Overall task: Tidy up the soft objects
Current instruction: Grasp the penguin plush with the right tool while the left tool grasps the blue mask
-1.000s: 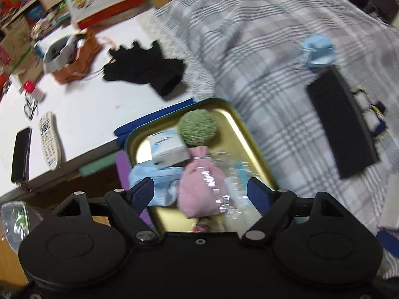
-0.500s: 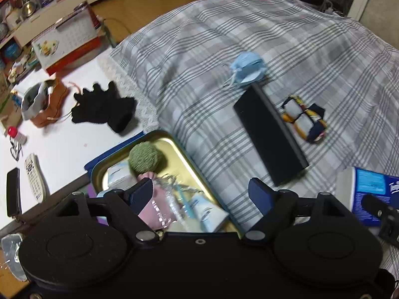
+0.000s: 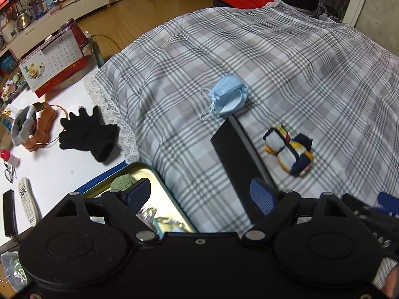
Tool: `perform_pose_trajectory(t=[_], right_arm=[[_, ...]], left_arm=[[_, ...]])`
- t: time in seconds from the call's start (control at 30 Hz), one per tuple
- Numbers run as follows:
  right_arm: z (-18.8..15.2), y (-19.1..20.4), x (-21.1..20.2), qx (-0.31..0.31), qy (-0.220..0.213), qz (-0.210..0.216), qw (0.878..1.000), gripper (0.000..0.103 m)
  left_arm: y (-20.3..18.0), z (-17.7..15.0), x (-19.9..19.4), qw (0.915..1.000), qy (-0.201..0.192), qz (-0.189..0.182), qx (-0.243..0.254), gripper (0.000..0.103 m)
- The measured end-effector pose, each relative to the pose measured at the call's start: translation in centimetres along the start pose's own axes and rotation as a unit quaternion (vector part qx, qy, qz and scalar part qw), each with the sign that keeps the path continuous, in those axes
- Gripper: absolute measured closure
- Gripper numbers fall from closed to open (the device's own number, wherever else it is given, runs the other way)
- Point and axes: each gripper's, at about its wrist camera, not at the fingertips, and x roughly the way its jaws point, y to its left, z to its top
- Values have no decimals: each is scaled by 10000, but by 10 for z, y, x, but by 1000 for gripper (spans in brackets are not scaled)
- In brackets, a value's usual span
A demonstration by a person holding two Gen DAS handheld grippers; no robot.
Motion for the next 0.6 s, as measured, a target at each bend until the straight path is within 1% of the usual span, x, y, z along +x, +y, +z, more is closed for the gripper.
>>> perform_pose_trajectory(t=[0.1,0.2,0.27,0.33,0.43,0.6], right_arm=[[10,7,21,-81,74,18,9999,21],[21,16,43,-156,93,-27,9998,18],[29,23,57,-235,61,-37,9997,10],[37,29,73,-305,78,-67,9995,9],[46,36,98,-392,217,-136,9989,8],[51,44,136,-551,430,-362,9969,7]], left_arm=[[-4,14,10,10000,-64,30,-49,19],[-6,31,23,9999,-106,24,-89,19],[-6,44,33,9998,-124,3,-161,19],[-8,55,44,9997,-125,16,-200,18],[-11,69,63,9997,-145,68,-195,19],[-14,90,90,9997,-138,26,-184,18]])
